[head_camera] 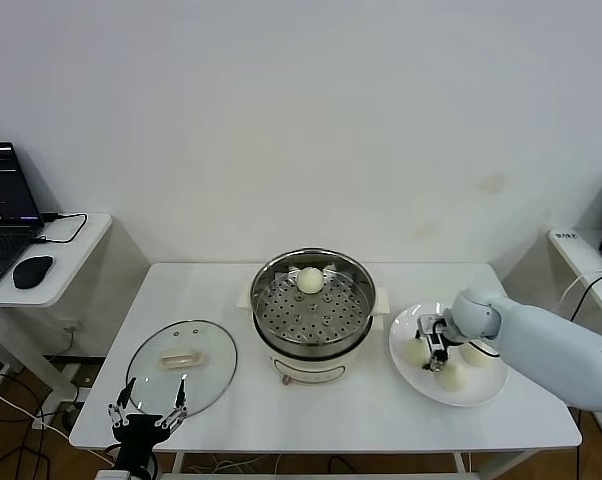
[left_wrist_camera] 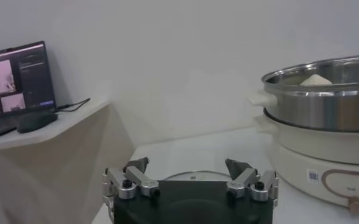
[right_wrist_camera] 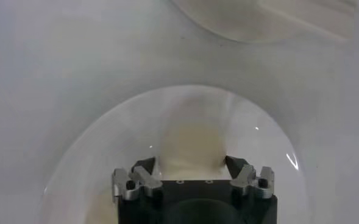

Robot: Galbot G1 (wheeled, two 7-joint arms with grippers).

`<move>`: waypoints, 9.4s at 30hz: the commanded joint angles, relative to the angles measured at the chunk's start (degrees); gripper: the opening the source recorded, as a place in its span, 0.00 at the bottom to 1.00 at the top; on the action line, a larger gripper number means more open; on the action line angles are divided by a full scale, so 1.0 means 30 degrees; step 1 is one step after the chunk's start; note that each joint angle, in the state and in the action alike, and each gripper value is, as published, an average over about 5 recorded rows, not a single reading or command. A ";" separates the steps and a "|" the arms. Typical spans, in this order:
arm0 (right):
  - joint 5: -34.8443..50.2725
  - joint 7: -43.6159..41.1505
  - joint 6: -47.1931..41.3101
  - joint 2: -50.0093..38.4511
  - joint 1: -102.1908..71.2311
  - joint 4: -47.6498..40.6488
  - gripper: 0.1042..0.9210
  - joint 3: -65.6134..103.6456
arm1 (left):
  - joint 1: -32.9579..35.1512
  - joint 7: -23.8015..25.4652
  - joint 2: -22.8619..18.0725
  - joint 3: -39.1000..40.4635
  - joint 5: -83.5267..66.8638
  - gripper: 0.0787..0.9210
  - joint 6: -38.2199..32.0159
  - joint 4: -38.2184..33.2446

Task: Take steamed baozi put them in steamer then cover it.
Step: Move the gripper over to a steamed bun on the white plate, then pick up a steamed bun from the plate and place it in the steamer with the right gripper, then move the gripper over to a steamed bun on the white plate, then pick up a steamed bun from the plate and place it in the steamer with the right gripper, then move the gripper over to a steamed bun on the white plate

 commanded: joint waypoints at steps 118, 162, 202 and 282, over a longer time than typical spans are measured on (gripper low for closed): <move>-0.0799 -0.1518 0.0778 -0.6585 -0.0409 0.6654 0.88 -0.0383 | -0.0093 0.0054 0.0293 -0.0318 -0.0232 0.88 0.0010 -0.0299; -0.1218 -0.1301 0.0642 -0.3482 -0.2557 0.2480 0.62 0.2377 | -0.0048 0.0031 0.0059 -0.0529 -0.0209 0.88 -0.0027 -0.0296; 0.6142 -0.0107 0.2864 0.4692 1.3265 0.4089 0.63 -0.6475 | 0.0265 0.0043 -0.0029 -0.0684 -0.0258 0.88 -0.0062 -0.1209; -0.2475 -0.2038 0.2840 -0.5501 -0.3813 0.0483 0.88 0.6860 | -0.0485 0.0067 0.0790 -0.0766 -0.0432 0.88 -0.0048 0.0066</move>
